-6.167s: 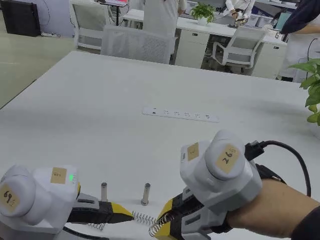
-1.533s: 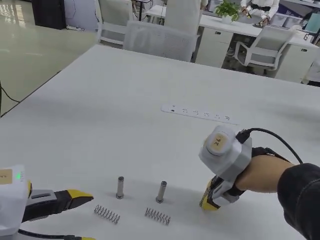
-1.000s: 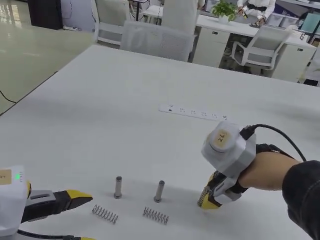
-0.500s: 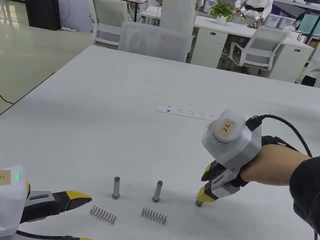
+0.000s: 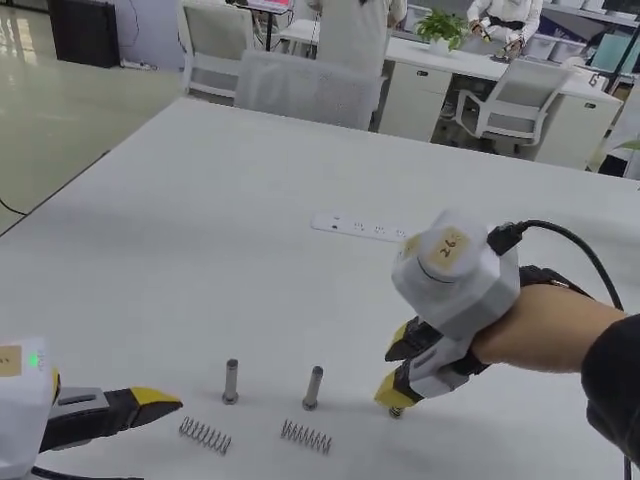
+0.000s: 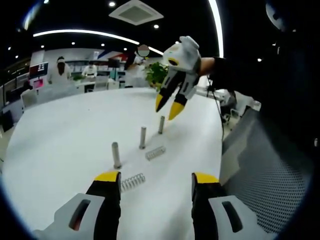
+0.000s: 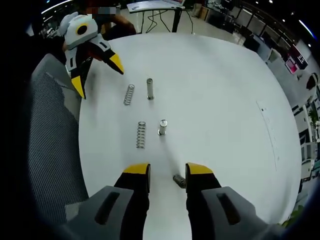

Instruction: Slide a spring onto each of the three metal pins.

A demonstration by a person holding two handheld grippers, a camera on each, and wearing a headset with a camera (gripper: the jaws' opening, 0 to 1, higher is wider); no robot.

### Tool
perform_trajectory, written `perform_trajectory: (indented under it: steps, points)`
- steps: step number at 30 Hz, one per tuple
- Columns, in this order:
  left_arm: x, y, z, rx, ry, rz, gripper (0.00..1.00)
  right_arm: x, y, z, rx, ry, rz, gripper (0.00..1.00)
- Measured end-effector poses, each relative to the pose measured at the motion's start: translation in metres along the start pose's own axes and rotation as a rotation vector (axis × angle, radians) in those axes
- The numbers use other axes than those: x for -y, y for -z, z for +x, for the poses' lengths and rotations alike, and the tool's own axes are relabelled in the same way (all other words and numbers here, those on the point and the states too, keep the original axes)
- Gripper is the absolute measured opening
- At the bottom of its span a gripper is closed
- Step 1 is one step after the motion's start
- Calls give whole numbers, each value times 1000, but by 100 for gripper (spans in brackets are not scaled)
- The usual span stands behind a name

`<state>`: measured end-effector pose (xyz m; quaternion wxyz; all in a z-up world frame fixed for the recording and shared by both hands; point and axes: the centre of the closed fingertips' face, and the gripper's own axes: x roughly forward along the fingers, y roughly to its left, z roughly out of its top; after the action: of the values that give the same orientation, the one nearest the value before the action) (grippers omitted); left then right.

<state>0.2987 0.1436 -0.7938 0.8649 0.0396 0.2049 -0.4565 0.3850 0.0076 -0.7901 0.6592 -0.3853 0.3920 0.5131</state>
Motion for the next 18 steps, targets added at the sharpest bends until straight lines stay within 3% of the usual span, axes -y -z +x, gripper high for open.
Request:
perform_trajectory:
  steps: [11, 18]
  points:
    - [1, 0, 0, -5, 2, 5, 51, -22, -13, 7, -1, -40, -45, 24]
    - [2, -1, -1, -5, 2, 8, 50, -38, -17, 22, -18, -79, -72, 22]
